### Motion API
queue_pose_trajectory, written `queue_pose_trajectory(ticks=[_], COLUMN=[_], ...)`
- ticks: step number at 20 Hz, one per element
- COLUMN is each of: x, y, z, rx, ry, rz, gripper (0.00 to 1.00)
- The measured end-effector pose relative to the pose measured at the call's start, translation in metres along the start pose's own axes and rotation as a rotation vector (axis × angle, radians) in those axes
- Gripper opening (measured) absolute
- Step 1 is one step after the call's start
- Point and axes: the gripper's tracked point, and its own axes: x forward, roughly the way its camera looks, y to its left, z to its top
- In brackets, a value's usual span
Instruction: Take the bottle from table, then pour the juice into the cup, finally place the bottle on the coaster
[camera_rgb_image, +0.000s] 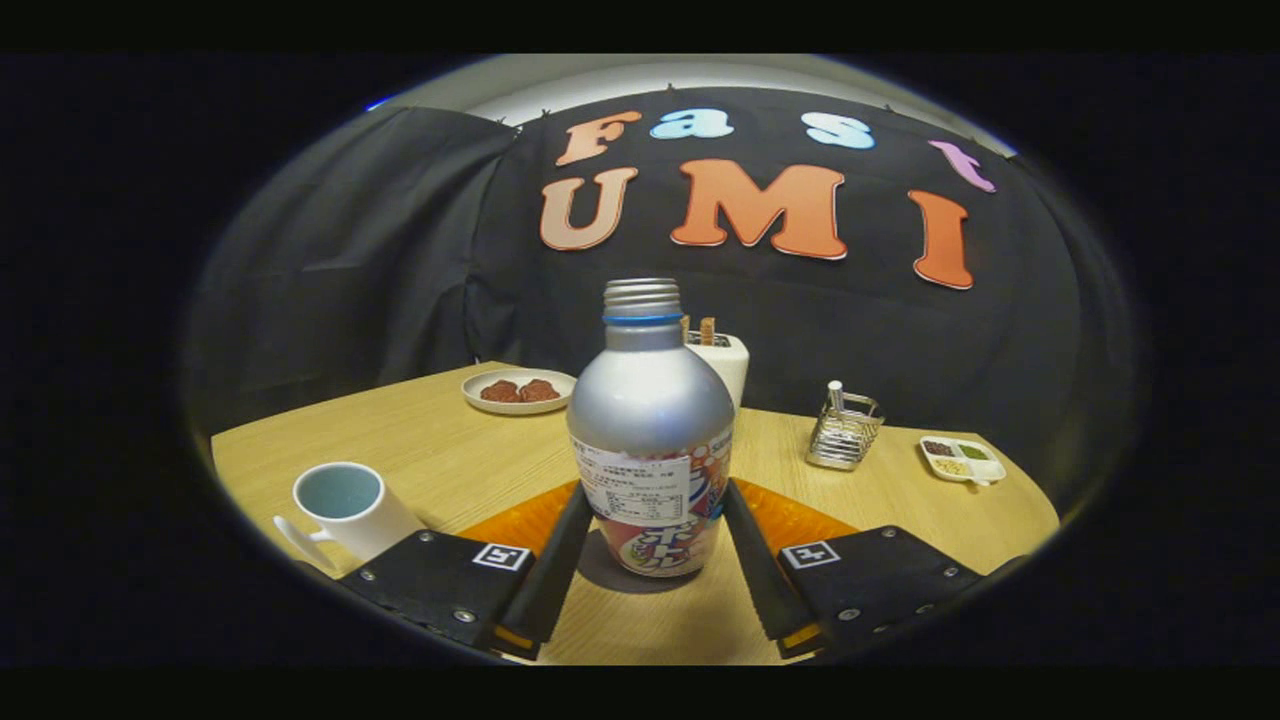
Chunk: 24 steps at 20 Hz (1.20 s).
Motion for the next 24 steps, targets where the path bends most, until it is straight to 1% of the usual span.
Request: queue_pose_trajectory(ticks=[5, 12, 15, 19, 21, 23, 24], x=[0.008, 0.014, 0.014, 0.015, 0.012, 0.006, 0.002], y=[0.008, 0.010, 0.008, 0.007, 0.007, 0.008, 0.006], z=[-0.010, -0.027, -0.027, -0.031, -0.031, -0.025, -0.021], rx=[0.044, 0.103, 0.108, 0.115, 0.143, 0.147, 0.139], ry=[0.018, 0.050, 0.030, 0.028, 0.032, 0.020, 0.011], rz=[0.029, 0.037, 0.043, 0.049, 0.051, 0.057, 0.052], gripper=[0.77, 0.77, 0.76, 0.80, 0.82, 0.89, 0.95])
